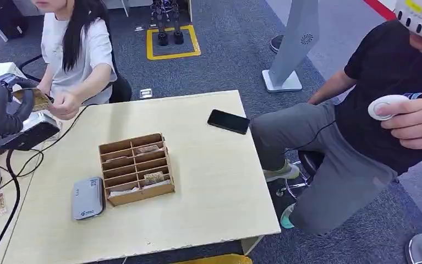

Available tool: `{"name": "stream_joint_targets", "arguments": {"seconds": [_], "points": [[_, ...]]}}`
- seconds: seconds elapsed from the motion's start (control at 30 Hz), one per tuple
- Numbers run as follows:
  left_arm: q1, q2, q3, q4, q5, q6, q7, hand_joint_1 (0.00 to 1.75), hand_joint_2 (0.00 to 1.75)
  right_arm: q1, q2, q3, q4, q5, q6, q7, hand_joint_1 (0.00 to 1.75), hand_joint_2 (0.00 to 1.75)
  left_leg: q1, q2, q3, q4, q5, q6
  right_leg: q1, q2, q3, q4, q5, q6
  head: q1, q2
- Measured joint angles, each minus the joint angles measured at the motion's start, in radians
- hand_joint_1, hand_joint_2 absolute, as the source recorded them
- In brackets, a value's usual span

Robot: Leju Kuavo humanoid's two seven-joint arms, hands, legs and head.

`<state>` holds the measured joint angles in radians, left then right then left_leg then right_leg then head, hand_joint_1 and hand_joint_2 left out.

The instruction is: Pass the card to the sensor for recognition and then transmit it.

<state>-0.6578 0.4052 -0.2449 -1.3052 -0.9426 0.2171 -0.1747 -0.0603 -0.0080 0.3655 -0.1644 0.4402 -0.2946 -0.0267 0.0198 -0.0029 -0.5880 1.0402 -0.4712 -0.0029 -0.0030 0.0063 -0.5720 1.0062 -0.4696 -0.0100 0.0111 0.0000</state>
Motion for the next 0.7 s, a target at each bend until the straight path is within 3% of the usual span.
{"name": "stream_joint_targets", "arguments": {"seconds": [0.17,0.4,0.47,0.7], "points": [[-0.028,-0.018,-0.008,0.081,-0.002,0.002,-0.003,1.75,1.75,-0.001,0.0,0.0,0.0,0.0,0.001,0.004,0.0,0.0,0.0,0.001,0.0,0.0,0.0,0.0,0.0,0.001,0.0,0.0,0.0,0.0,0.0,0.0],[-0.032,-0.028,-0.01,0.118,-0.001,0.002,-0.003,1.75,1.75,-0.001,0.0,0.0,0.0,0.0,0.001,0.004,0.0,0.0,0.0,0.001,-0.001,0.0,0.0,0.0,0.0,0.002,-0.002,0.0,0.0,0.0,0.0,0.0],[-0.032,-0.028,-0.01,0.126,0.003,0.002,-0.004,0.0,1.75,-0.001,0.0,0.0,0.0,0.0,0.002,0.003,0.0,0.0,0.0,0.001,-0.001,0.0,0.0,0.0,0.0,0.002,-0.002,0.0,0.0,0.0,0.0,0.0],[-0.013,-0.022,-0.01,0.144,0.035,0.038,-0.011,0.0,1.75,0.0,0.0,0.0,0.0,0.015,-0.002,-0.006,0.0,0.0,0.0,0.002,-0.002,0.0,0.0,0.0,0.0,0.002,-0.002,0.0,0.0,0.0,0.0,0.0]]}}
